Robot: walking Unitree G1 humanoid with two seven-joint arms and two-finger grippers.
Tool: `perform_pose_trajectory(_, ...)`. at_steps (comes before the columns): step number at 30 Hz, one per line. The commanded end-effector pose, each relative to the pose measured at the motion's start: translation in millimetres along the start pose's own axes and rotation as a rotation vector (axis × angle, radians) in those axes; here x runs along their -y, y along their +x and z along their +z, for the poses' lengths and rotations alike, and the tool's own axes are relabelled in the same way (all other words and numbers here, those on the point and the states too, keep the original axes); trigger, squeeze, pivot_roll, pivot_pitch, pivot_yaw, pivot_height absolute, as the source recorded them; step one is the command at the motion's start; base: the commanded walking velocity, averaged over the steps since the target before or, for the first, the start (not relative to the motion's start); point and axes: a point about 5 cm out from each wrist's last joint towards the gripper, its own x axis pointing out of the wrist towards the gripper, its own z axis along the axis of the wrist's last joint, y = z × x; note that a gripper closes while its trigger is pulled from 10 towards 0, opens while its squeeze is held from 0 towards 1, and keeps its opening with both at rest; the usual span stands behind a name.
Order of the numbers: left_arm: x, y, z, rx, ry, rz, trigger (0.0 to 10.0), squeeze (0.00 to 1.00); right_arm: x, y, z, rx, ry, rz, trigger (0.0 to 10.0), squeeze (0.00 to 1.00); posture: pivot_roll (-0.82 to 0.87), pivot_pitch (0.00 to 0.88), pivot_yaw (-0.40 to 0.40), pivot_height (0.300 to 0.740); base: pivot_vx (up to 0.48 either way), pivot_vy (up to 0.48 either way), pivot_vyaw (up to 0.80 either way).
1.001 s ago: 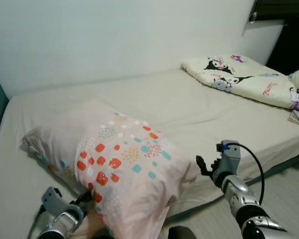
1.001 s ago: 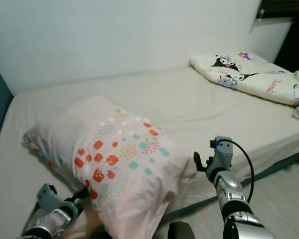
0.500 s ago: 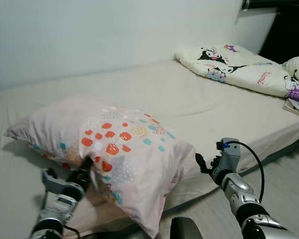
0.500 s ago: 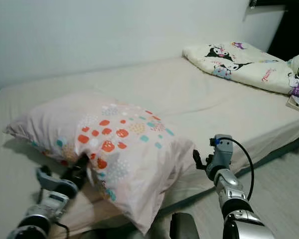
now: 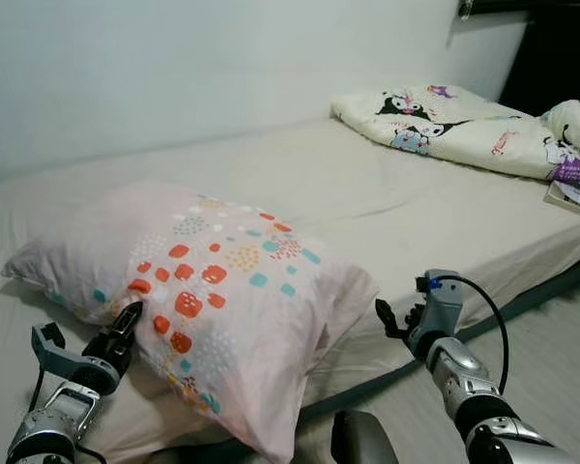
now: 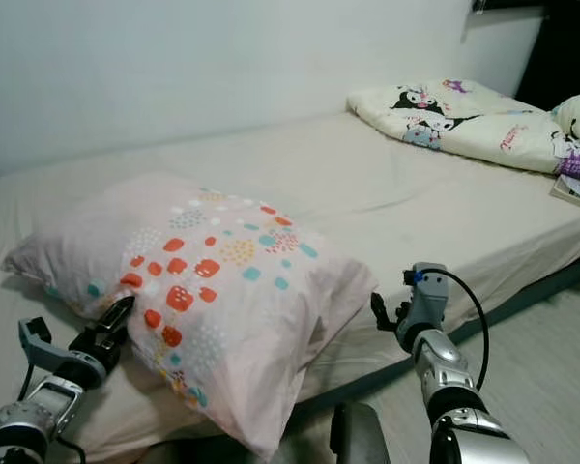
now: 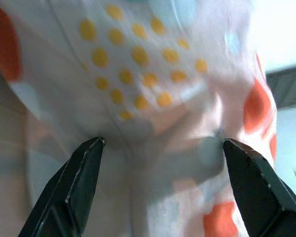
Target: Clean up the room
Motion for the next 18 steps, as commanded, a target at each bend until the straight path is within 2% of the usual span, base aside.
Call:
perform_pose_trajectory(1,0.1,-1.7,-19,-0.086,-0.009,-0.032,10.0,0.0,-5.9,2.3,1,0.007,-0.001,0.011,10.0,0.0,-0.06,0.0,-0.033,0.465,0.0,0.0,0.0)
perform_pose_trajectory(3,6.5,1.6,-52,-0.182,-0.05,-0.078,10.0,0.0,-8.0,3.2,2,0.007,-0.006,0.018,10.0,0.0,-0.06,0.0,-0.033,0.455,0.0,0.0,0.0)
perform_pose_trajectory(4,9.8,3.1,-61,-0.201,-0.067,-0.094,10.0,0.0,-8.5,3.4,2,0.007,-0.009,0.02,10.0,0.0,-0.06,0.0,-0.033,0.45,0.0,0.0,0.0)
perform_pose_trajectory(5,9.8,3.1,-61,-0.201,-0.067,-0.094,10.0,0.0,-8.5,3.4,2,0.007,-0.009,0.02,10.0,0.0,-0.06,0.0,-0.033,0.45,0.0,0.0,0.0)
perform_pose_trajectory(7,22.4,8.0,-72,-0.214,-0.135,-0.157,10.0,0.0,-9.2,3.5,2,0.006,-0.012,0.024,10.0,0.0,-0.06,0.0,-0.033,0.44,0.0,0.0,0.0)
perform_pose_trajectory(8,22.4,8.0,-72,-0.214,-0.135,-0.157,10.0,0.0,-9.2,3.5,2,0.006,-0.012,0.024,10.0,0.0,-0.06,0.0,-0.033,0.44,0.0,0.0,0.0)
perform_pose_trajectory(10,33.4,11.3,-78,-0.233,-0.176,-0.211,10.0,0.0,-9.6,3.5,1,0.004,-0.014,0.025,10.0,0.0,-0.06,0.0,-0.035,0.43,0.0,0.0,0.0)
perform_pose_trajectory(12,43.0,13.3,-83,-0.265,-0.18,-0.256,10.0,0.0,-10.2,3.5,1,-0.001,-0.017,0.027,10.0,0.0,-0.06,0.0,-0.035,0.42,0.0,0.0,0.0)
perform_pose_trajectory(13,43.0,13.3,-83,-0.265,-0.18,-0.256,10.0,0.0,-10.2,3.5,1,-0.001,-0.017,0.027,10.0,0.0,-0.06,0.0,-0.035,0.42,0.0,0.0,0.0)
perform_pose_trajectory(16,60.9,16.8,-90,-0.289,-0.233,-0.316,10.0,0.0,-11.4,3.9,0,-0.004,-0.024,0.029,10.0,0.0,-0.06,0.0,-0.032,0.405,0.0,0.0,0.0)
perform_pose_trajectory(17,60.9,16.8,-90,-0.289,-0.233,-0.316,10.0,0.0,-11.4,3.9,0,-0.004,-0.024,0.029,10.0,0.0,-0.06,0.0,-0.032,0.405,0.0,0.0,0.0)
perform_pose_trajectory(18,67.5,17.1,-90,-0.29,-0.235,-0.332,10.0,0.0,-11.7,4.0,0,-0.004,-0.025,0.029,10.0,0.0,-0.06,0.0,-0.029,0.4,0.0,0.0,0.0)
